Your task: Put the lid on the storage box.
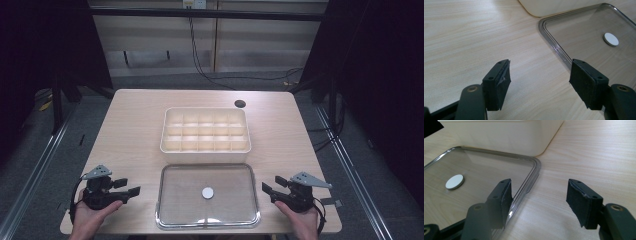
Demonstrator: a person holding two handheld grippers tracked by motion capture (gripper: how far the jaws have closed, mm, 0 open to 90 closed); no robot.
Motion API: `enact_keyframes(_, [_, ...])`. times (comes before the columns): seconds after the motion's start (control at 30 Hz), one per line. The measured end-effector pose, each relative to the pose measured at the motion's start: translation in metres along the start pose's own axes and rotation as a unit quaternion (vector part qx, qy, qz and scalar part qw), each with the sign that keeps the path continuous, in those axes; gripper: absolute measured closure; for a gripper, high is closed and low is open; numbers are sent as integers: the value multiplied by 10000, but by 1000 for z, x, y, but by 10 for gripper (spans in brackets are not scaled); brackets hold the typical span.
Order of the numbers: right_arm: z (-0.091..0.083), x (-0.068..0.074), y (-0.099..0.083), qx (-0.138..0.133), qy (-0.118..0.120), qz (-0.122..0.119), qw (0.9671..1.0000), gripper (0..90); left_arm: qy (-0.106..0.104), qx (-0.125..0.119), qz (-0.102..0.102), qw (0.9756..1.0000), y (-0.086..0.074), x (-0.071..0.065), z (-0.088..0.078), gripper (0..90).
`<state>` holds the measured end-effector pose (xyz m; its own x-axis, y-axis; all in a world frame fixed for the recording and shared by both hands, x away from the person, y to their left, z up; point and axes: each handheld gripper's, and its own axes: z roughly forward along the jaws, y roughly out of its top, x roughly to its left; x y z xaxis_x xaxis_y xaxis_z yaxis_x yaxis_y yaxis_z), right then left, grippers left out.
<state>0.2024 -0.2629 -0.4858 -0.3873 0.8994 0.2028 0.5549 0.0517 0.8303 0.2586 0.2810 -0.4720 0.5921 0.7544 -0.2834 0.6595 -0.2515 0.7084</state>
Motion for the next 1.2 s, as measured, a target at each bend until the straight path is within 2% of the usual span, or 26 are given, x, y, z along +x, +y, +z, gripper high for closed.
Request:
enact_keyframes(0.1, [1,1,1,45,22,-11,10000,381,-17,0,9,10000,0,0,0,325])
enact_keyframes(0.13, [1,2,1,2,-38,6,10000,381,-27,8,26,10000,0,0,0,325])
enact_keyframes(0.37, [-4,0,4,-3,68,132,9999,388,-68,-1,-2,10000,-1,-2,0,354])
enact_keyframes(0.4, [-7,1,7,41,138,269,9995,376,-76,11,29,10000,-2,-5,0,367])
enact_keyframes(0.43, [-8,2,9,51,160,278,9995,367,-76,-5,73,9999,-3,-7,0,389])
enact_keyframes(0.53, [-11,9,13,150,177,168,9996,375,-105,-5,180,9998,-4,-13,-2,411])
enact_keyframes(0.63, [-12,16,17,376,321,102,9987,400,-185,32,270,9995,-2,-18,0,417])
enact_keyframes(0.77, [-13,21,23,387,378,59,9985,399,-264,34,338,9991,3,-22,2,423])
enact_keyframes(0.83, [-12,23,32,384,368,45,9986,393,-414,7,389,9984,11,-24,7,449])
enact_keyframes(0.9, [-9,24,39,425,423,-33,9982,395,-412,26,434,9982,14,-25,8,433])
enact_keyframes(0.93, [-7,25,43,461,433,-75,9980,391,-389,40,587,9975,19,-28,11,427])
enact_keyframes(1.07, [5,27,51,512,552,-114,9971,389,-518,57,608,9968,27,-28,17,419])
enact_keyframes(1.13, [11,28,56,541,577,-117,9968,386,-579,73,614,9964,31,-27,21,452])
enact_keyframes(1.2, [12,28,58,547,592,-122,9967,386,-546,77,641,9964,33,-26,22,458])
